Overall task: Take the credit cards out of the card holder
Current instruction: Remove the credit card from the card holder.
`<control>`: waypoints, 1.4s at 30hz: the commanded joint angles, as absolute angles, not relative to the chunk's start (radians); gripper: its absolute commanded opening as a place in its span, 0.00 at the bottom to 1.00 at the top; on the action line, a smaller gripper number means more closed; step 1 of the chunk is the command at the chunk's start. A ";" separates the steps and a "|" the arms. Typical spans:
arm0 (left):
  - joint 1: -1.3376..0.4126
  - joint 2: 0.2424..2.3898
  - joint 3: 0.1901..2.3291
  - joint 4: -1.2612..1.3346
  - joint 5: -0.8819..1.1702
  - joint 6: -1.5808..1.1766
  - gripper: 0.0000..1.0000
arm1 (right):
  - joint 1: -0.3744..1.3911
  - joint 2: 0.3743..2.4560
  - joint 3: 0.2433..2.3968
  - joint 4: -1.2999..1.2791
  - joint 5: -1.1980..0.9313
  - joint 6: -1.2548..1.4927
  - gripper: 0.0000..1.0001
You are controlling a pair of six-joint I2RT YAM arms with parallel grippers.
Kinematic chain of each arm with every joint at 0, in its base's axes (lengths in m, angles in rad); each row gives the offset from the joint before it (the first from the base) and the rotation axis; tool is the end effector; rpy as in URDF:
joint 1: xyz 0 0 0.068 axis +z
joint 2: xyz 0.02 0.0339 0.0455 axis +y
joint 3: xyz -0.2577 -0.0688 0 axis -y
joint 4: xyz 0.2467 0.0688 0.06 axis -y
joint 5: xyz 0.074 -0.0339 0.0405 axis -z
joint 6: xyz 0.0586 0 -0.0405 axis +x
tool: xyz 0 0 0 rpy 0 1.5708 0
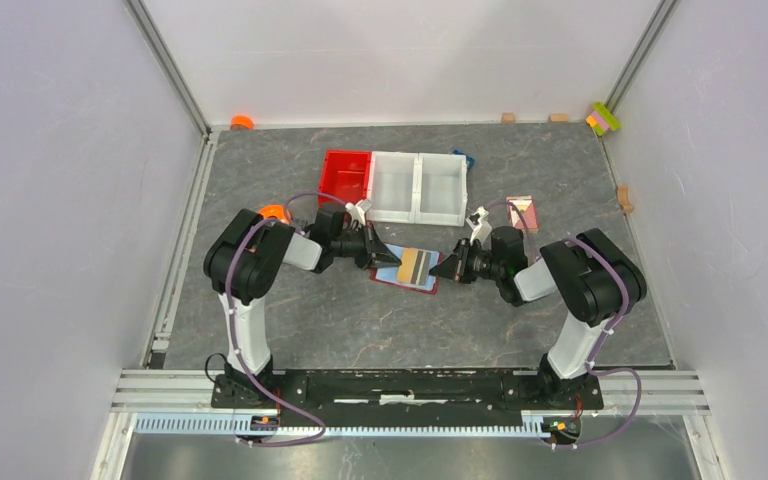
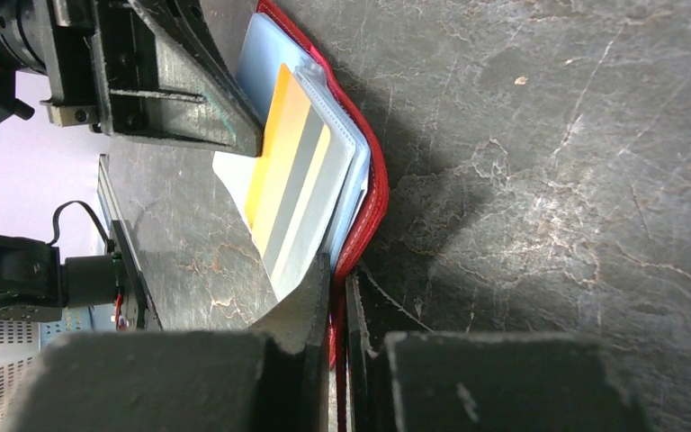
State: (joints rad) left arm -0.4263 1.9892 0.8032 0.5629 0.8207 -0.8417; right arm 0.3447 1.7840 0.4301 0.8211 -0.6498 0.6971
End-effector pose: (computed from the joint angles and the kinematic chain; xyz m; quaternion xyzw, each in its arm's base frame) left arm 0.3150 -0.1902 0.0763 0.0099 0.8359 -0.5339 0.1268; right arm 0.2611 0.1314 0.0761 -0.0116 0.8379 0.4743 0.2698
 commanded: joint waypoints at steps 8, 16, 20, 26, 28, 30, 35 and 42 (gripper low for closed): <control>-0.394 1.942 0.810 0.431 0.737 -0.757 0.02 | 0.333 1.769 0.439 0.809 -0.626 0.670 0.04; -0.398 1.941 0.805 0.458 0.772 -0.765 0.19 | 0.331 1.774 0.439 0.817 -0.632 0.674 0.04; -0.408 1.958 0.814 0.462 0.788 -0.774 0.37 | 0.331 1.773 0.437 0.823 -0.634 0.676 0.04; -0.428 1.997 0.842 0.460 0.828 -0.787 0.46 | 0.333 1.777 0.437 0.833 -0.640 0.681 0.04; -0.435 2.001 0.847 0.460 0.835 -0.787 0.46 | 0.332 1.779 0.437 0.835 -0.642 0.682 0.04; -0.436 2.001 0.849 0.460 0.838 -0.787 0.45 | 0.334 1.781 0.438 0.836 -0.644 0.684 0.04; -0.438 2.005 0.844 0.503 0.852 -0.809 0.28 | 0.334 1.780 0.438 0.838 -0.644 0.683 0.04; -0.433 2.002 0.837 0.526 0.860 -0.818 0.02 | 0.334 1.780 0.437 0.836 -0.643 0.684 0.04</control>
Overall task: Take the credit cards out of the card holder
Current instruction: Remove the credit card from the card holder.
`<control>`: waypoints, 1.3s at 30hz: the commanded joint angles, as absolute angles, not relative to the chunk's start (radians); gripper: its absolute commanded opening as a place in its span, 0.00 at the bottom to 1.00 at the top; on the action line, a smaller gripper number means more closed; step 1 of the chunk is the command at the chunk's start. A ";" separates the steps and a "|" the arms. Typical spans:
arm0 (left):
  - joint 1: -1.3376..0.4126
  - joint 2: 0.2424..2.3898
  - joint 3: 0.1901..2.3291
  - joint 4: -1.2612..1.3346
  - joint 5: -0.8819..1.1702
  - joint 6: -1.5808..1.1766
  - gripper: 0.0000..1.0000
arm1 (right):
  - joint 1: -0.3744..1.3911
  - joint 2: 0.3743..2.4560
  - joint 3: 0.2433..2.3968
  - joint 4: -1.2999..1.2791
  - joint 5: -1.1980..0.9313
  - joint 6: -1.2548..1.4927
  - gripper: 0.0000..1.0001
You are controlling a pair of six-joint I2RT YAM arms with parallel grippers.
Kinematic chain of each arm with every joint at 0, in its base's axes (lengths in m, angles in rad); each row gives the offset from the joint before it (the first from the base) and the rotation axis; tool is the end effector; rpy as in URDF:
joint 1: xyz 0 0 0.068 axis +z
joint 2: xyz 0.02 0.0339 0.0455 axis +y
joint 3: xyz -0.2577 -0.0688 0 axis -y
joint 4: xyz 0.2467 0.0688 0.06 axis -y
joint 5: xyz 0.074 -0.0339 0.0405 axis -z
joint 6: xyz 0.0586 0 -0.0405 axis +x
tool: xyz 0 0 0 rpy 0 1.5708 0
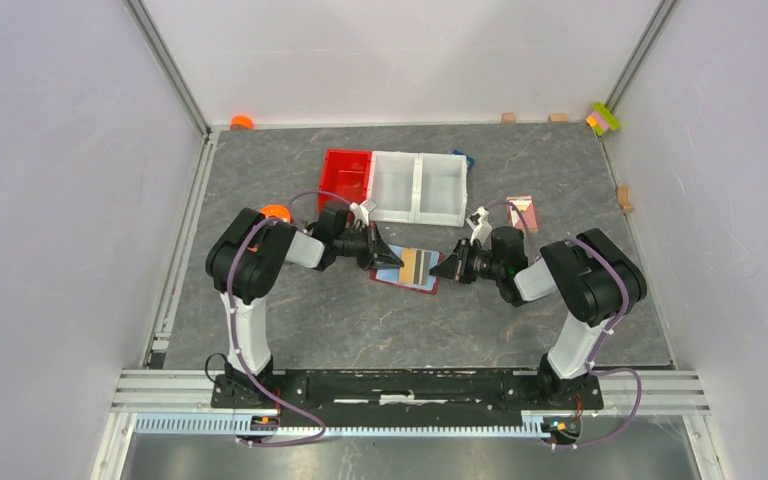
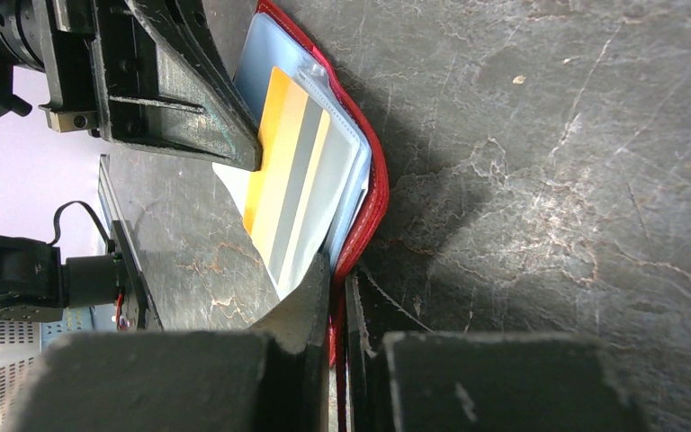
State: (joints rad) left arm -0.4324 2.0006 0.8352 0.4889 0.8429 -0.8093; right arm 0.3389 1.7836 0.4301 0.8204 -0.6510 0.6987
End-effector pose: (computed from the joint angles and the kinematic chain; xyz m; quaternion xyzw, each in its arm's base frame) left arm 0.3157 -0.1939 0.0740 0.0196 0.8414 -0.5296 0.1063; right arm 0.2618 0.1299 0.0761 -0.0088 0.8379 0.4741 0.2703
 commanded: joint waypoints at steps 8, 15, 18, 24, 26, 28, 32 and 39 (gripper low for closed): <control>-0.361 1.918 0.758 0.563 0.823 -0.815 0.02 | 0.324 1.758 0.425 0.827 -0.622 0.681 0.02; -0.325 1.877 0.737 0.507 0.795 -0.775 0.02 | 0.305 1.752 0.412 0.826 -0.613 0.685 0.01; -0.321 1.864 0.728 0.508 0.793 -0.770 0.02 | 0.301 1.749 0.408 0.825 -0.609 0.684 0.01; -0.322 1.796 0.695 0.507 0.764 -0.765 0.02 | 0.301 1.745 0.409 0.818 -0.601 0.675 0.01; -0.323 1.768 0.678 0.503 0.746 -0.769 0.02 | 0.300 1.746 0.410 0.816 -0.600 0.673 0.01; -0.324 1.743 0.660 0.502 0.735 -0.778 0.02 | 0.300 1.748 0.410 0.816 -0.599 0.672 0.01; -0.328 1.693 0.639 0.480 0.713 -0.790 0.02 | 0.302 1.749 0.409 0.818 -0.599 0.672 0.01; -0.340 1.579 0.654 0.351 0.631 -0.781 0.02 | 0.302 1.749 0.408 0.818 -0.598 0.669 0.01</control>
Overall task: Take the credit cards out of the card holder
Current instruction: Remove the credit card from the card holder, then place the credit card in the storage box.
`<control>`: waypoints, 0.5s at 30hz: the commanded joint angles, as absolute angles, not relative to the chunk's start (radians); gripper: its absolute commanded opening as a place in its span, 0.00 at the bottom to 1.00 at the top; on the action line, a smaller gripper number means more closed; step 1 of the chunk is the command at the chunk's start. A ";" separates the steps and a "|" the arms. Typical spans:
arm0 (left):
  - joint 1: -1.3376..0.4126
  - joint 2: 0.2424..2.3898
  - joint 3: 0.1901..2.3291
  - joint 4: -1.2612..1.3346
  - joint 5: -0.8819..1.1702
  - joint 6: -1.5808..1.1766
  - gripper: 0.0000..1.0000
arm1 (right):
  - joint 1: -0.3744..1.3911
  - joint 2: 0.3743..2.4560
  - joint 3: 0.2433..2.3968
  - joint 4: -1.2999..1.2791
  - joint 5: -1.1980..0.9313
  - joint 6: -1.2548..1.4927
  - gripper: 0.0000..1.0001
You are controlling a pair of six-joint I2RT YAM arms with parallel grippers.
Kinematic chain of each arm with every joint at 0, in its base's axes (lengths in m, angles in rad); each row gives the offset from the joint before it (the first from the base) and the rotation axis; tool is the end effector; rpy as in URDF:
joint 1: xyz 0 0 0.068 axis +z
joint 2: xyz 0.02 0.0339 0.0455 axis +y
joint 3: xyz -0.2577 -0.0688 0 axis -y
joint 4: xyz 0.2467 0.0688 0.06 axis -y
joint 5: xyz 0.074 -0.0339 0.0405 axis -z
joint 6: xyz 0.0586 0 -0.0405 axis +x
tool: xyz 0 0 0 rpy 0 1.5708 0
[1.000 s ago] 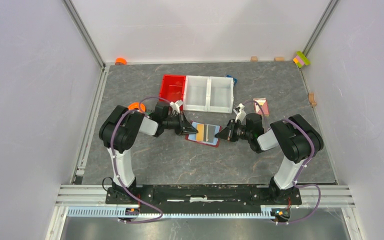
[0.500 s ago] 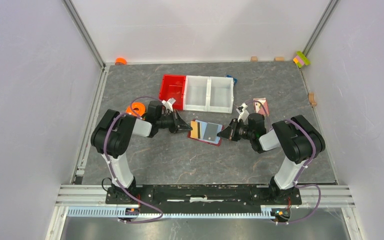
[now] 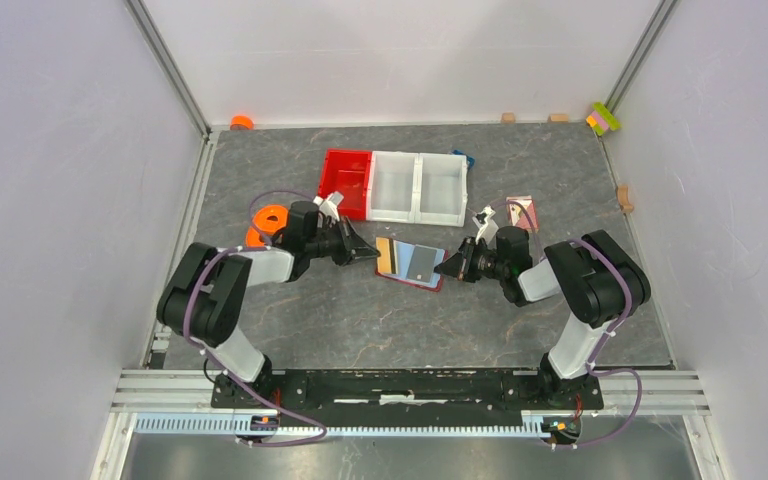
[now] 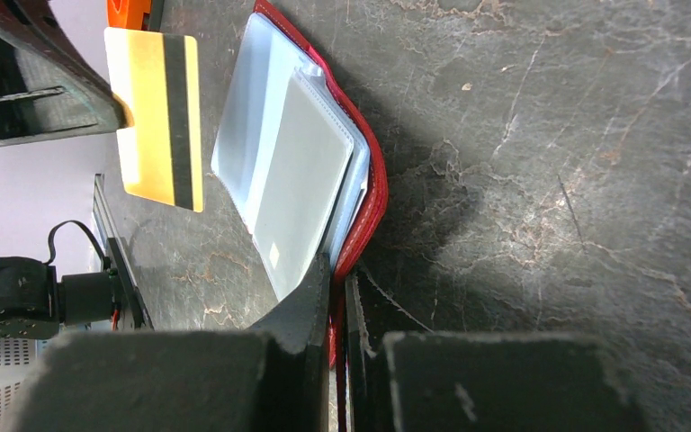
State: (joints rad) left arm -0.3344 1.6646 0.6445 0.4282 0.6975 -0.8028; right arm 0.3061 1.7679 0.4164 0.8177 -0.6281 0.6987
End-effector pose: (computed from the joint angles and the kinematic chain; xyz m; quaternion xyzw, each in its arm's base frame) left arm 0.2928 -0.1416 0.1249 -0.0362 0.8441 -0.4921 0.2099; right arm 0.2635 0.1194 0.0767 0.0110 0.8401 0.4621 0.2839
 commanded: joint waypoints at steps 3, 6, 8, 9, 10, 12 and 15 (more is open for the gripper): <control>-0.339 1.527 0.704 0.233 0.578 -0.753 0.02 | 0.302 1.747 0.408 0.818 -0.595 0.668 0.01; -0.339 1.488 0.800 0.073 0.506 -0.698 0.02 | 0.302 1.747 0.406 0.820 -0.592 0.665 0.01; -0.340 1.477 0.875 -0.034 0.458 -0.661 0.02 | 0.303 1.747 0.402 0.823 -0.592 0.667 0.01; -0.340 1.478 0.918 -0.089 0.434 -0.642 0.02 | 0.304 1.746 0.401 0.826 -0.592 0.668 0.01; -0.340 1.483 0.966 -0.149 0.409 -0.621 0.02 | 0.305 1.745 0.400 0.828 -0.592 0.669 0.01; -0.340 1.501 1.059 -0.251 0.343 -0.582 0.02 | 0.308 1.744 0.401 0.829 -0.593 0.669 0.01; -0.339 1.529 1.181 -0.362 0.251 -0.546 0.02 | 0.311 1.740 0.402 0.826 -0.591 0.664 0.01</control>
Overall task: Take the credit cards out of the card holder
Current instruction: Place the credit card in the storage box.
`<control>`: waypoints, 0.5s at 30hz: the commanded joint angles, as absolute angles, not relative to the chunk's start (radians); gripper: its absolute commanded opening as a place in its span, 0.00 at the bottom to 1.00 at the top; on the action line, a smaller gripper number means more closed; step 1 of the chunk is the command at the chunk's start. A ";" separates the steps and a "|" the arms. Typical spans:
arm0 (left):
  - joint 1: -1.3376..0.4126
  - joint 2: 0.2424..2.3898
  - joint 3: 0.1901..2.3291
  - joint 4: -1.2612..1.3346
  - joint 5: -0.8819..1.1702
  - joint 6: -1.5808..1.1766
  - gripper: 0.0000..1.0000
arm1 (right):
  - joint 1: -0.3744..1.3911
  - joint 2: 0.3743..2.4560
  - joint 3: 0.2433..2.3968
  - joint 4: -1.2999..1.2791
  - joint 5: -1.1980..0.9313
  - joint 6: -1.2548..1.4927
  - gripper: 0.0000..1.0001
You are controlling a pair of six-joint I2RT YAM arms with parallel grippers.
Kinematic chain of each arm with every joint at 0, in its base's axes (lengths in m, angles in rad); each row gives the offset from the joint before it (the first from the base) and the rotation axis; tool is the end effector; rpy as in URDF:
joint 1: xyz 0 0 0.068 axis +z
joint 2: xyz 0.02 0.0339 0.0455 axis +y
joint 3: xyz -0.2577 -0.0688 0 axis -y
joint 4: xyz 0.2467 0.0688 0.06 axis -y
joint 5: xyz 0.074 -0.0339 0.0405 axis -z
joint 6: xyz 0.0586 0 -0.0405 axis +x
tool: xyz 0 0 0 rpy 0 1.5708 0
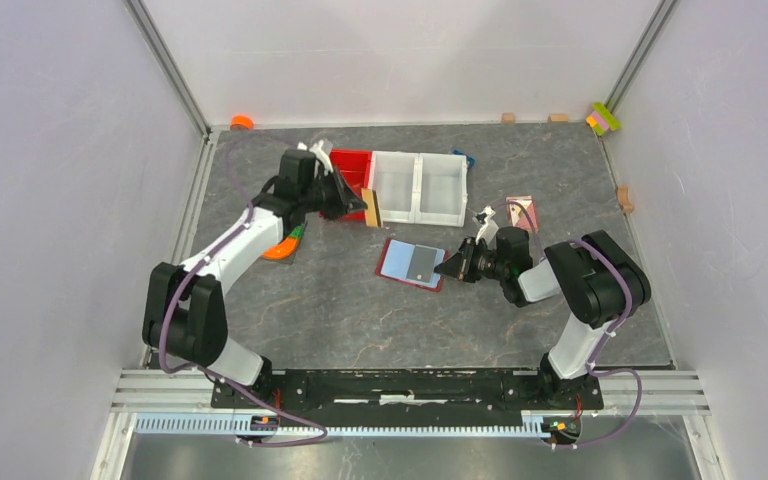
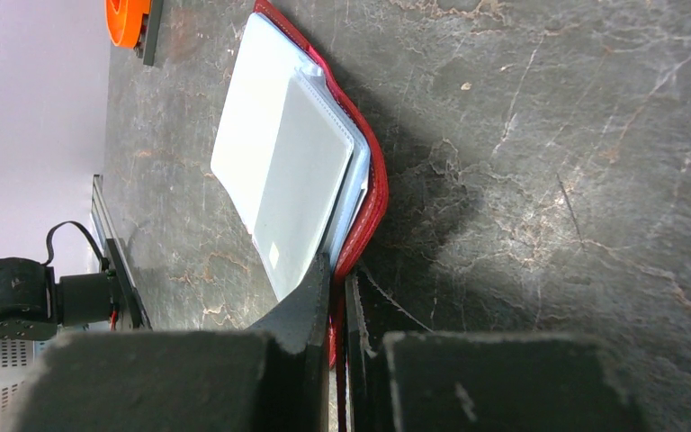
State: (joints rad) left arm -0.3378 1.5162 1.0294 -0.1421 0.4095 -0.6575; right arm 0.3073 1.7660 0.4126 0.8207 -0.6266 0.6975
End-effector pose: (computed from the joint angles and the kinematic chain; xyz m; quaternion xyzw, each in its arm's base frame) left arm 0.3275 -0.1398 0.2333 -0.0478 0.8761 -0.3713 0.3039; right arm 0.2626 0.1194 0.0767 0.0102 0.8400 0.4618 0.2847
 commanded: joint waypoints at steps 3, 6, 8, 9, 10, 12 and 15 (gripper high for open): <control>-0.336 1.564 1.285 -0.424 0.161 -0.517 0.02 | 0.314 1.736 0.403 0.819 -0.584 0.658 0.01; -0.321 1.624 1.391 -0.484 0.123 -0.497 0.02 | 0.314 1.738 0.404 0.818 -0.584 0.657 0.01; -0.307 1.668 1.471 -0.531 0.101 -0.481 0.02 | 0.315 1.734 0.404 0.814 -0.584 0.653 0.01; -0.303 1.689 1.522 -0.565 0.081 -0.469 0.02 | 0.314 1.732 0.404 0.811 -0.581 0.652 0.00; -0.301 1.712 1.571 -0.600 0.060 -0.457 0.02 | 0.313 1.731 0.405 0.807 -0.578 0.648 0.00; -0.299 1.753 1.655 -0.661 0.016 -0.428 0.02 | 0.314 1.728 0.406 0.801 -0.576 0.644 0.01; -0.299 1.822 1.770 -0.736 -0.024 -0.406 0.02 | 0.314 1.727 0.409 0.798 -0.574 0.641 0.00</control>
